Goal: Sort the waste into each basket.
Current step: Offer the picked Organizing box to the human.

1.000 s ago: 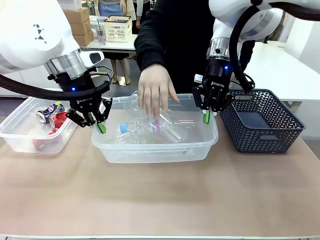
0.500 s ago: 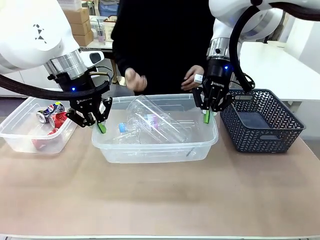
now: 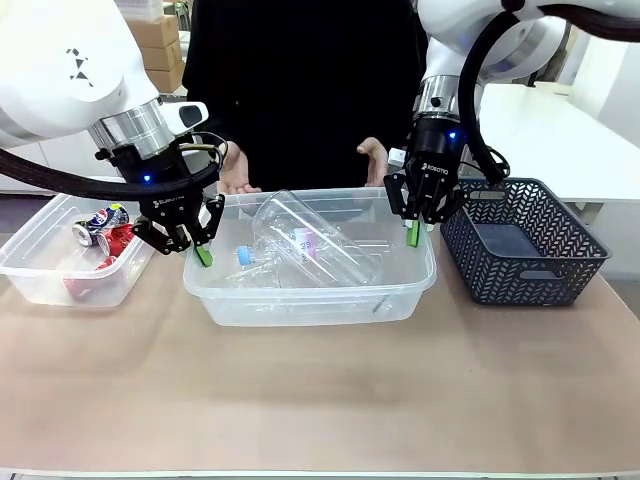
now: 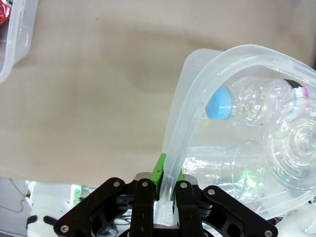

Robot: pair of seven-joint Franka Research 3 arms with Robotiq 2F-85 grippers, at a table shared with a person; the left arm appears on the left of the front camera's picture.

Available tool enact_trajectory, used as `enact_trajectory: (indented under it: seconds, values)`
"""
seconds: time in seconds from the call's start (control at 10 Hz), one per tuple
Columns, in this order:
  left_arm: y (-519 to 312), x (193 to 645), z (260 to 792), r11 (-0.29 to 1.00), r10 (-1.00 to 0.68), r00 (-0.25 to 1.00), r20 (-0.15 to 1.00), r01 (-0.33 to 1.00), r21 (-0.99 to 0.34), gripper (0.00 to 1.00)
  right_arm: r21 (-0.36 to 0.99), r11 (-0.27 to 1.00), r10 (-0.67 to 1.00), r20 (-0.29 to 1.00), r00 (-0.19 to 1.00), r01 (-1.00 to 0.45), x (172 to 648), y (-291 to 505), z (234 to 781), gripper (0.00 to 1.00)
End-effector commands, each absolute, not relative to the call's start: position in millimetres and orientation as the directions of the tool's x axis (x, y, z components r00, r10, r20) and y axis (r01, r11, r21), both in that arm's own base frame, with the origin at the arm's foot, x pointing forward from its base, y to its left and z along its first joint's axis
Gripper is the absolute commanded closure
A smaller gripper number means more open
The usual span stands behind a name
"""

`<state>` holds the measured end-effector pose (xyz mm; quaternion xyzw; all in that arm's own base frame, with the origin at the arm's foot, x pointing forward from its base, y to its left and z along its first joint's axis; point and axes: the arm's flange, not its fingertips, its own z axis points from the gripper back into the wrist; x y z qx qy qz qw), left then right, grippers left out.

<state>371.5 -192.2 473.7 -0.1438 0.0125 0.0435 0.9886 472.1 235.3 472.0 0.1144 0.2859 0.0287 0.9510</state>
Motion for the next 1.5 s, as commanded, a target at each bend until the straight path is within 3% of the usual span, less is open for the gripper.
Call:
enact_trajectory:
  seconds: [0.0, 0.2, 0.6, 0.9, 1.1, 1.2, 1.4]
  values:
    - [-189.2, 371.2, 475.3, 0.951, 0.103, 0.994, -0.027, -0.106, -0.29, 0.94, 0.246, 0.969, 0.128, -0.532, 0.837, 0.009, 468.9, 238.1, 474.1, 0.95]
    - [-192.2, 371.5, 473.7, 0.955, 0.082, 0.996, -0.037, -0.09, -0.283, 0.94, 0.234, 0.972, 0.12, -0.537, 0.835, 0.011, 472.1, 235.3, 472.0, 0.95]
    - [-175.6, 490.3, 504.6, 0.947, 0.069, 0.997, 0.046, -0.051, -0.318, 0.94, 0.26, 0.963, 0.209, -0.552, 0.807, -0.071, 575.9, 264.8, 499.7, 0.95]
    - [-174.9, 526.4, 494.5, 0.946, 0.078, 0.996, 0.043, -0.06, -0.318, 0.94, 0.241, 0.97, 0.181, -0.6, 0.78, -0.039, 625.9, 279.1, 491.6, 0.95]
    - [-174.3, 525.3, 483.2, 0.933, 0.102, 0.995, 0.022, -0.088, -0.348, 0.94, 0.239, 0.971, 0.159, -0.622, 0.767, -0.007, 634.7, 284.2, 472.3, 0.95]
    - [-168.7, 524.5, 482.1, 0.955, 0.055, 0.998, 0.008, -0.05, -0.293, 0.94, 0.243, 0.969, 0.175, -0.561, 0.809, -0.042, 610.6, 259.2, 470.0, 0.95]
    - [-168.7, 524.5, 482.1, 0.955, 0.055, 0.998, 0.008, -0.05, -0.293, 0.94, 0.243, 0.969, 0.175, -0.561, 0.809, -0.042, 610.6, 259.2, 470.0, 0.95]
